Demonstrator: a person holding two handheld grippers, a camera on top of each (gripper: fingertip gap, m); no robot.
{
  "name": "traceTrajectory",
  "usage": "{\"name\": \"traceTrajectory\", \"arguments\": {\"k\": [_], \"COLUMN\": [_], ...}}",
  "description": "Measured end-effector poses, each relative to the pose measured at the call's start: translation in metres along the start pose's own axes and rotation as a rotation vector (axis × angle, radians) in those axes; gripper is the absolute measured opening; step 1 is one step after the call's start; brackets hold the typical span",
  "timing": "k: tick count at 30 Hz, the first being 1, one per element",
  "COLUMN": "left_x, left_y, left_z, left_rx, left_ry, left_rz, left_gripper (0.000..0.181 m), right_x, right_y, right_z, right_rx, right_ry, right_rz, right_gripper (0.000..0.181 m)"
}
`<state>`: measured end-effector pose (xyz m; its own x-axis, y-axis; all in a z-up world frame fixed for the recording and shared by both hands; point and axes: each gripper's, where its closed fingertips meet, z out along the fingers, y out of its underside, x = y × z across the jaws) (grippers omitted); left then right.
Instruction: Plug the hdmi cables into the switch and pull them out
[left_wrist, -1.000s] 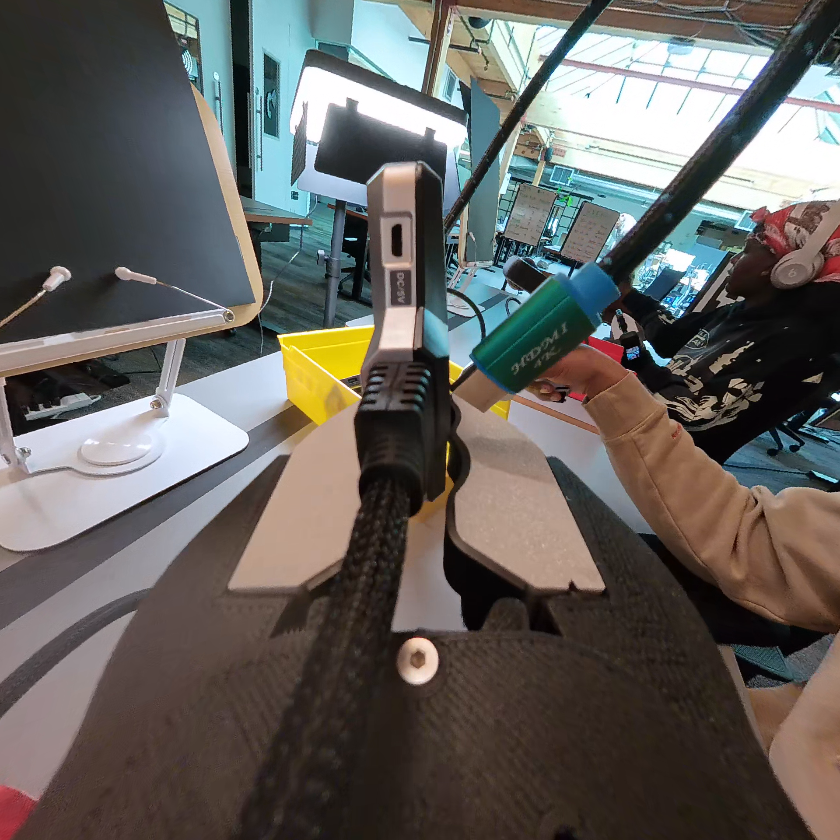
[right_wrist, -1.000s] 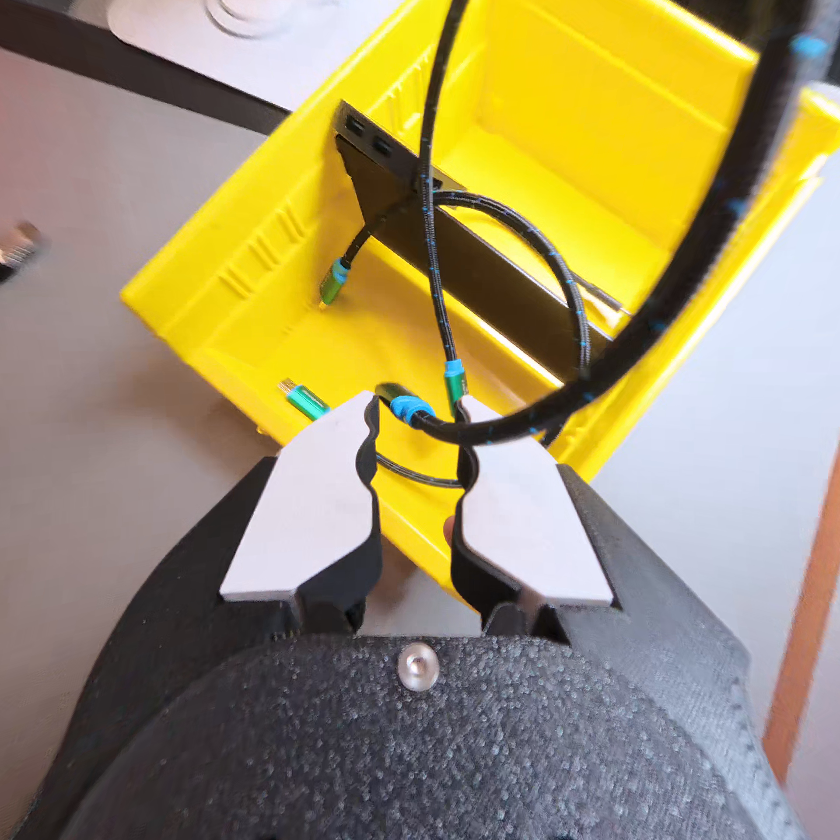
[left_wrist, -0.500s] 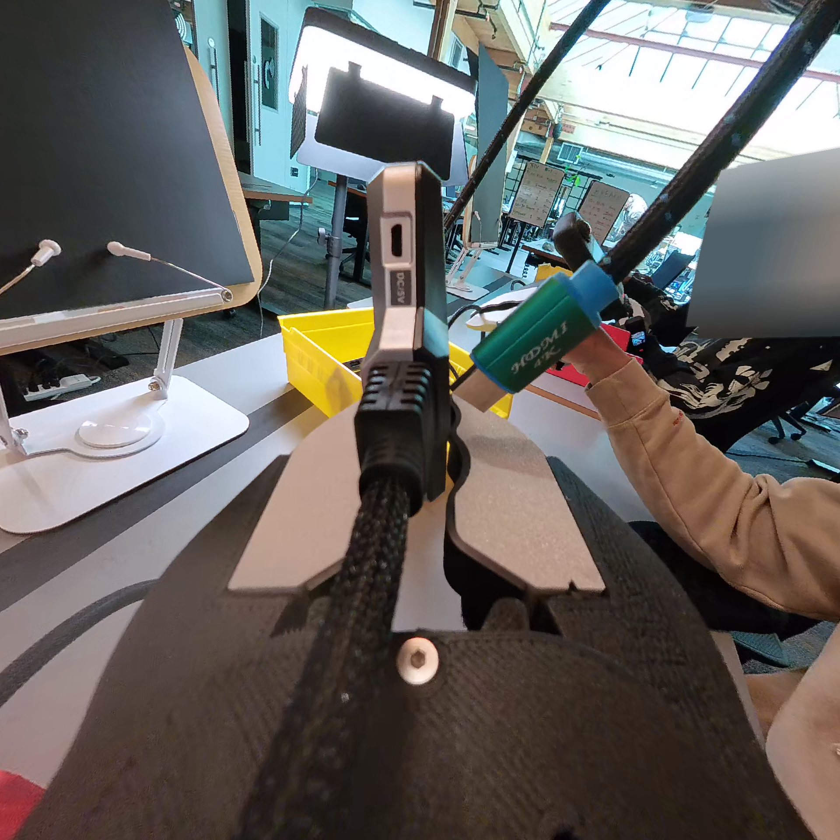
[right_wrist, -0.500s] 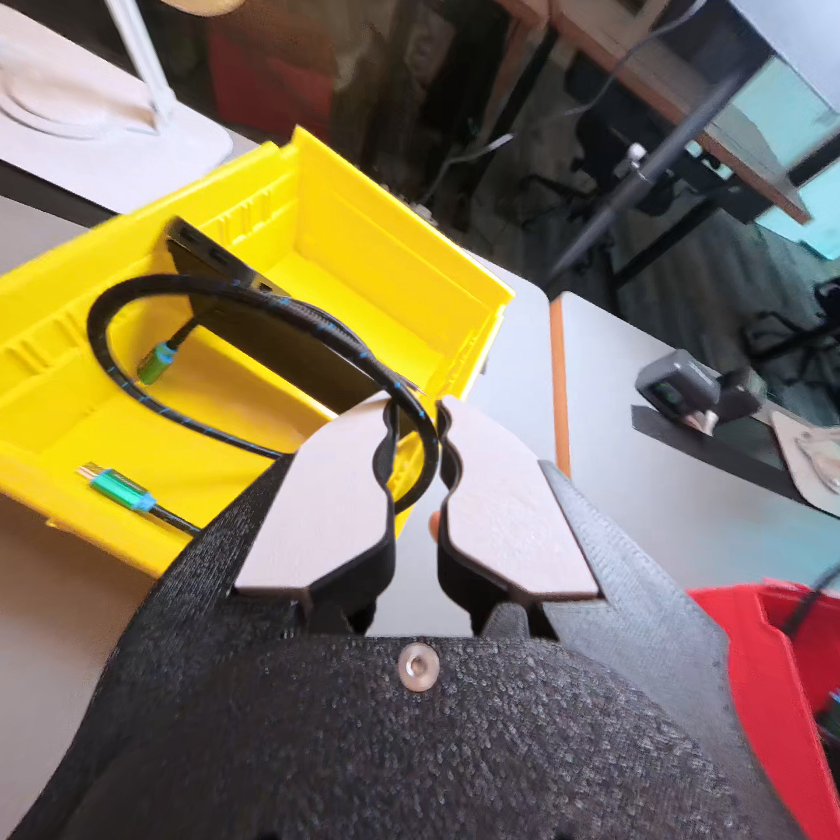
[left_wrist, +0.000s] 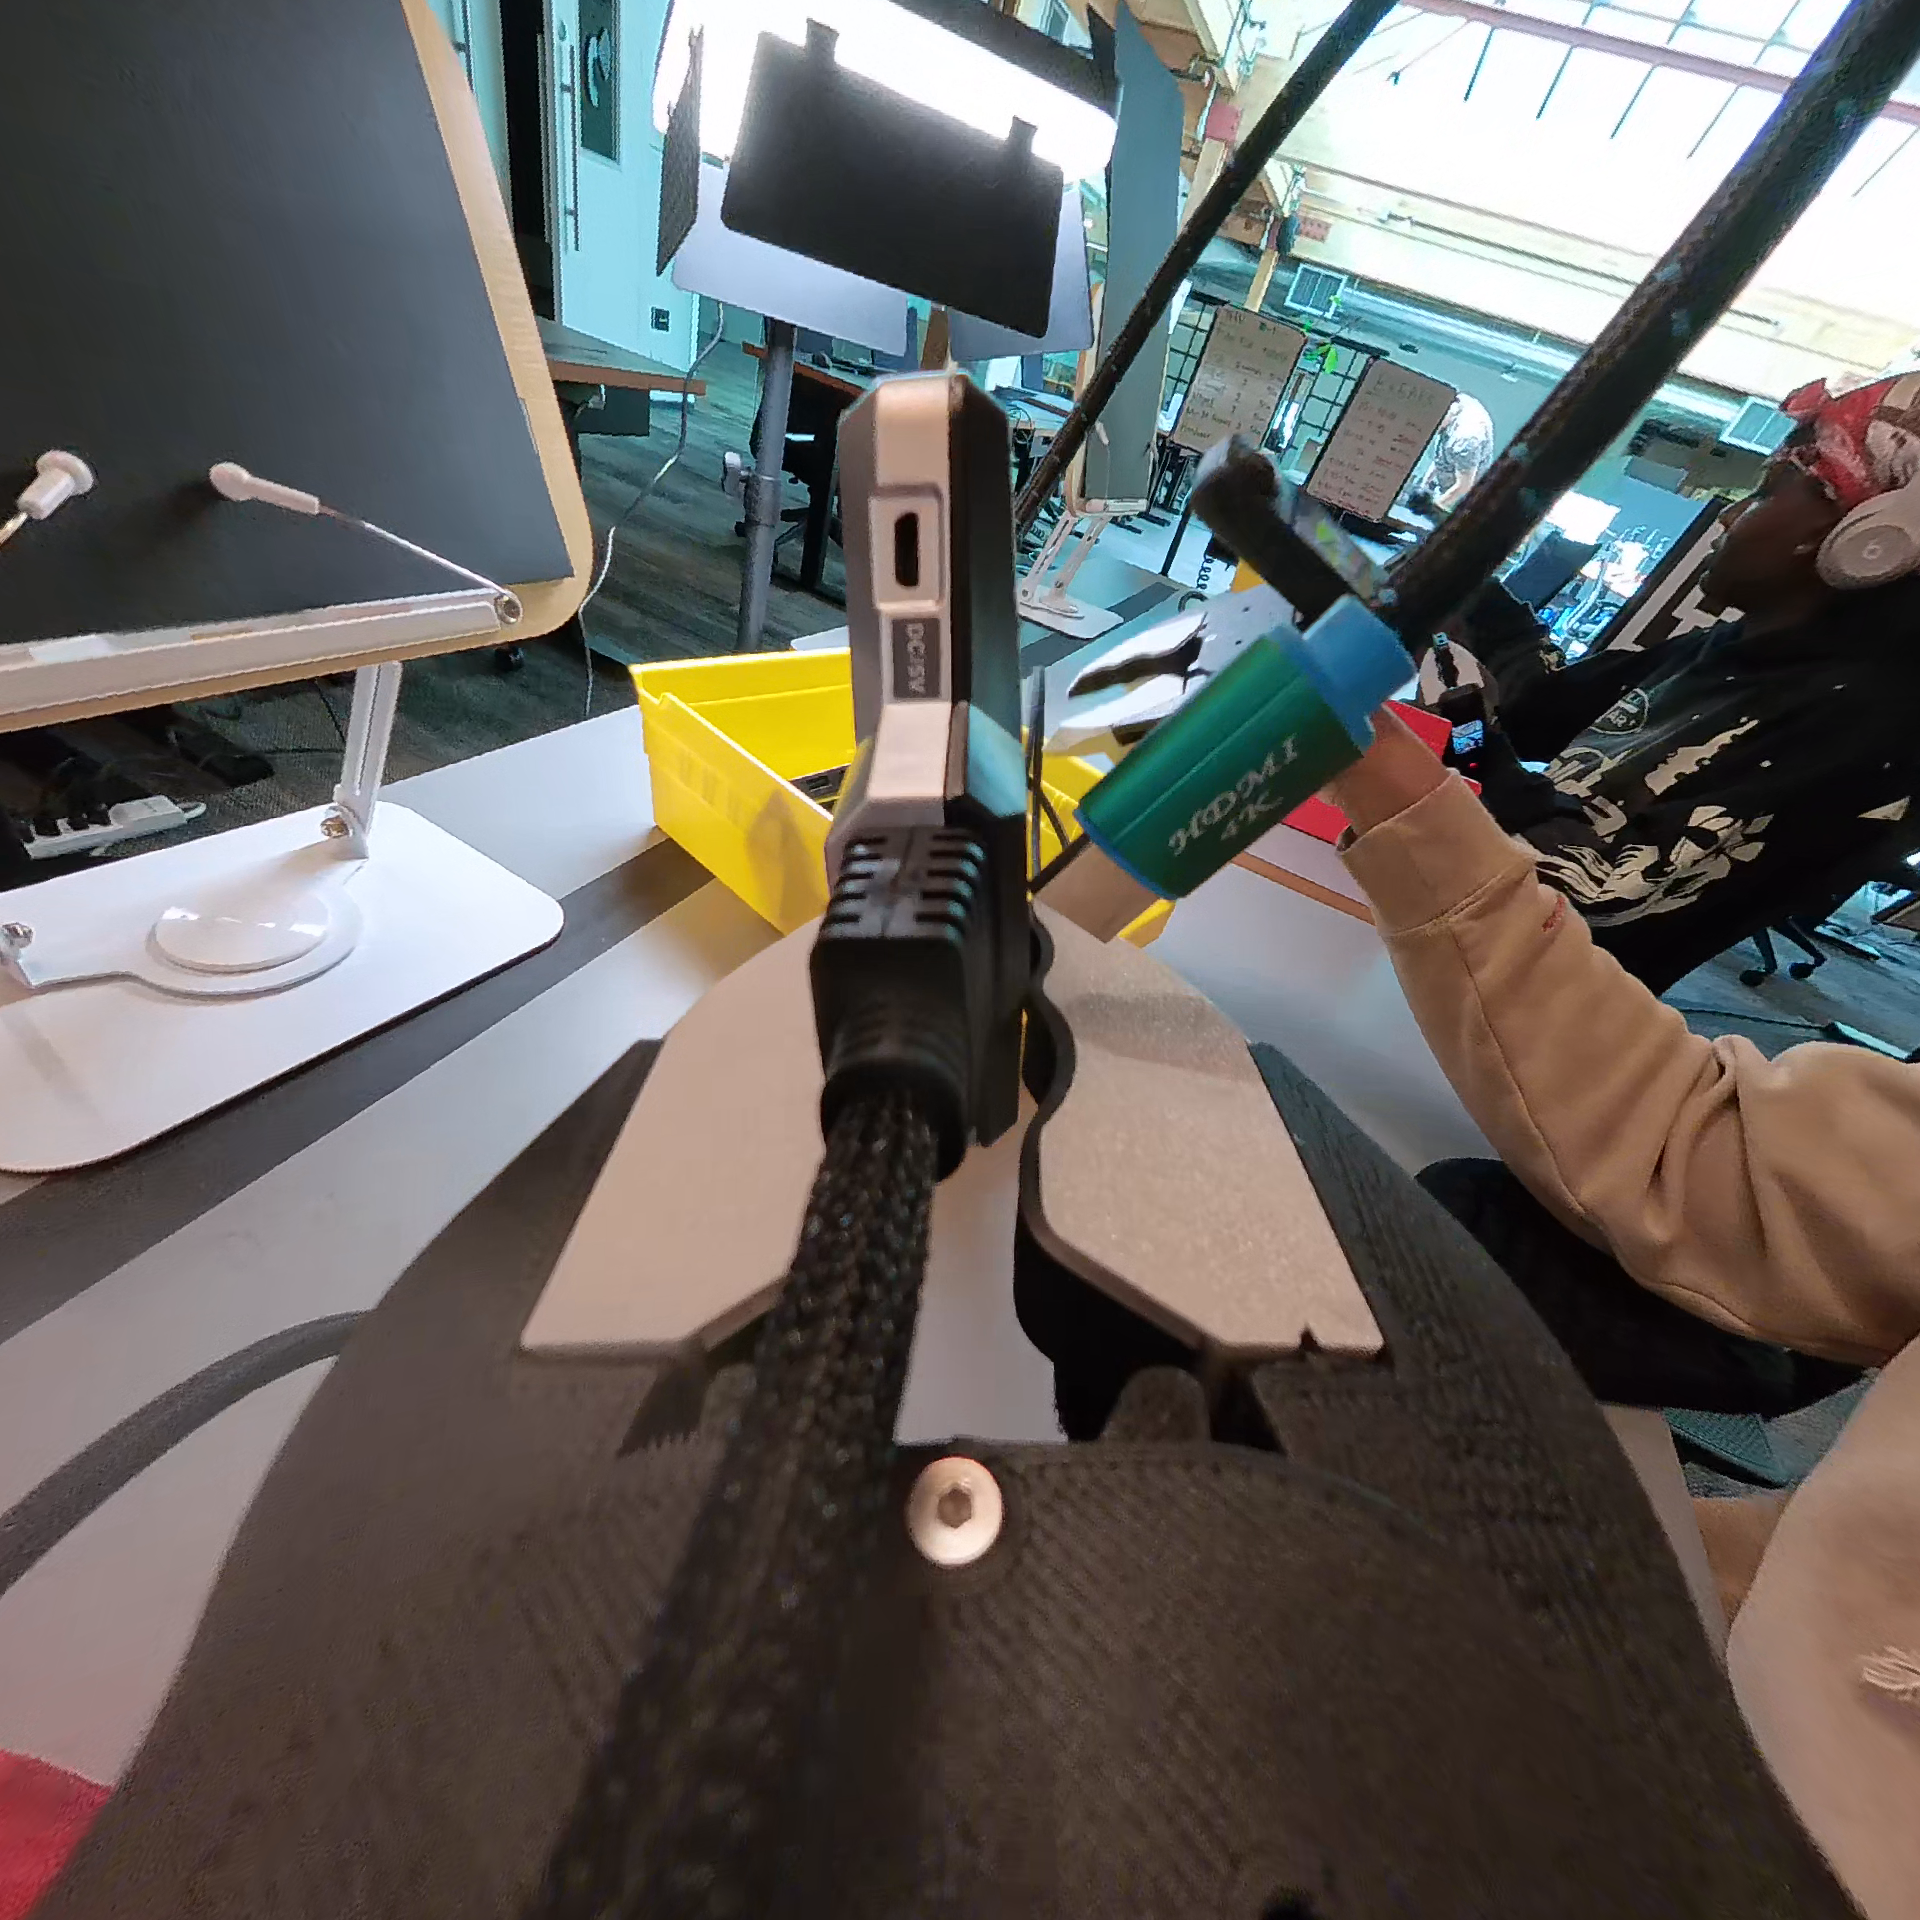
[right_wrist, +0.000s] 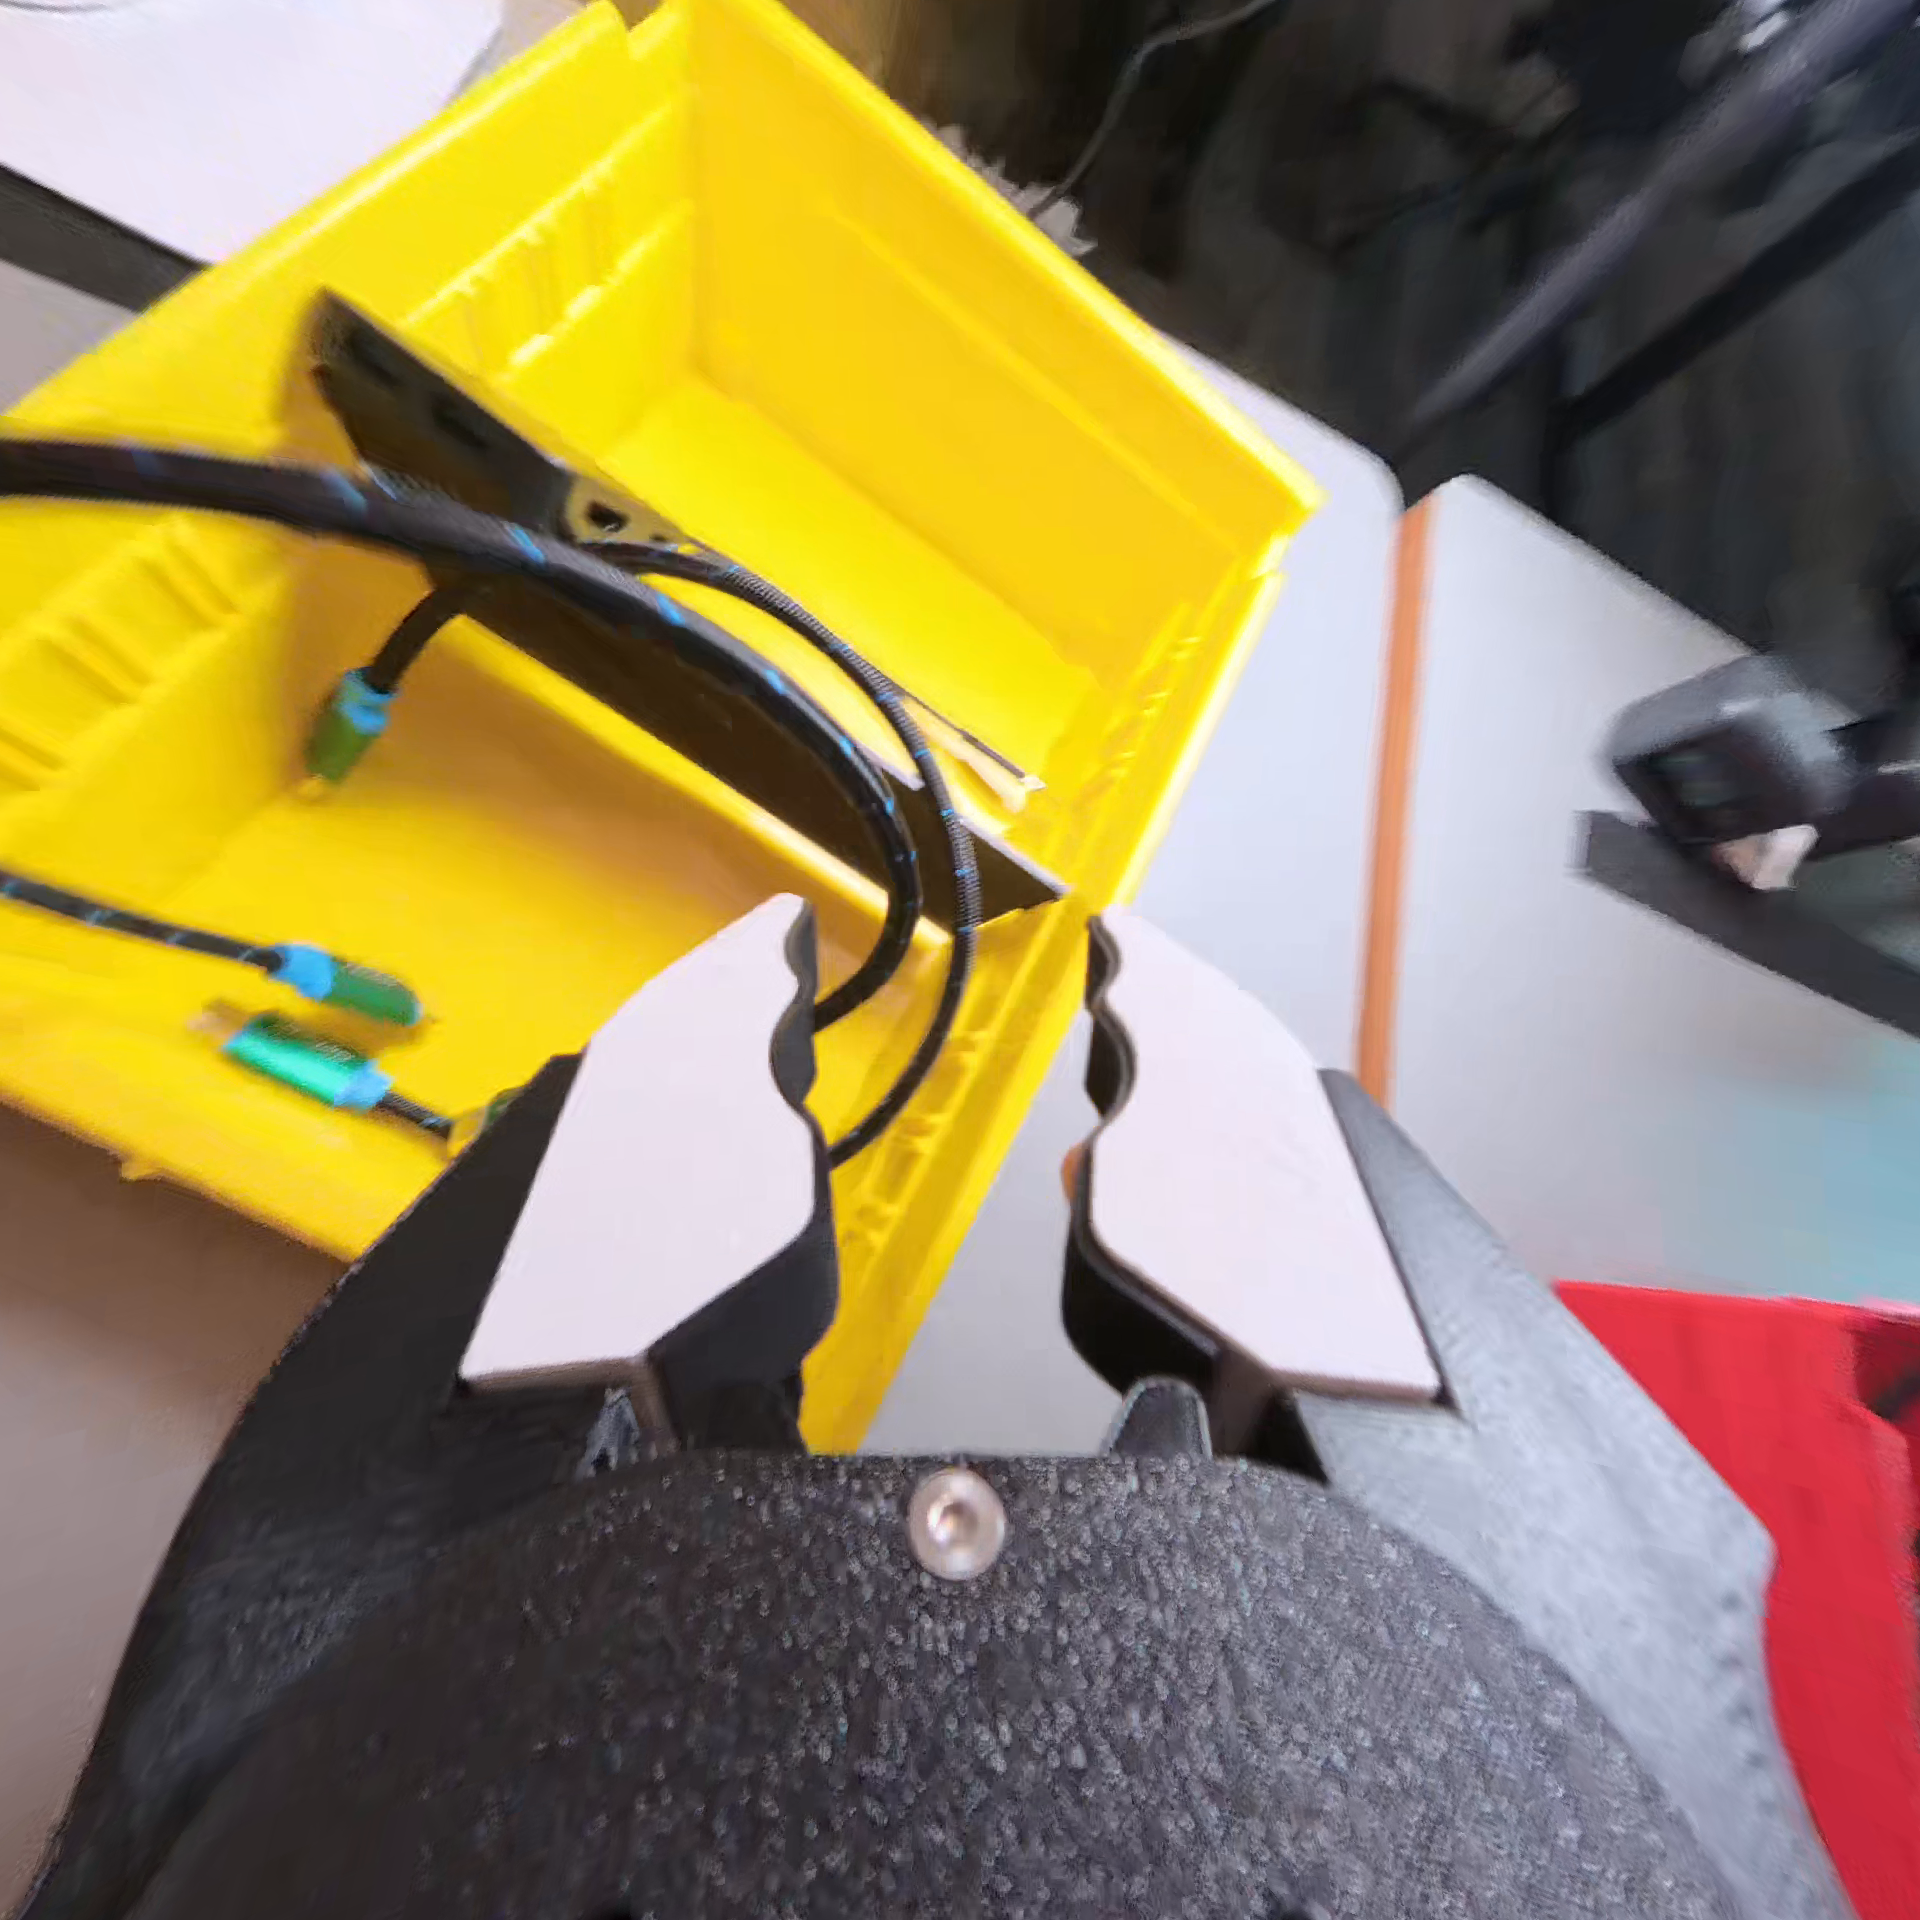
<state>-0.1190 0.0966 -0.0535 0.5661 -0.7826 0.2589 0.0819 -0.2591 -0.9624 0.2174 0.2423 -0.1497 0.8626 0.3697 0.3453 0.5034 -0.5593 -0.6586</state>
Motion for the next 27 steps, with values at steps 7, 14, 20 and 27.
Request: {"name": "traceTrajectory", "arguments": {"k": [7,14,20,27], "left_x": [-0.005,0.016,0.026,0.035], "left_y": [0.014,0.029,0.038,0.037], "left_z": [0.008,0.025,0.039,0.045], "left_rx": [-0.039,-0.075,-0.066,-0.035], "left_ry": [0.022,0.172,0.247,0.312], "left_rz": [-0.054,-0.175,-0.253,-0.287], "left_gripper": [0.022,0.023,0.021,0.020], "right_x": [-0.007,-0.037,-0.150,-0.256], "right_y": [-0.061,-0.086,-0.100,-0.109], "right_z": [-0.050,-0.080,-0.128,-0.149], "right_rx": [0.408,0.525,0.626,0.665], "right_ry": [-0.007,-0.093,-0.746,-1.196], "right_rz": [-0.012,-0.013,-0.040,0.053], "right_gripper": [0.049,0.039,0.031,0.041]}}
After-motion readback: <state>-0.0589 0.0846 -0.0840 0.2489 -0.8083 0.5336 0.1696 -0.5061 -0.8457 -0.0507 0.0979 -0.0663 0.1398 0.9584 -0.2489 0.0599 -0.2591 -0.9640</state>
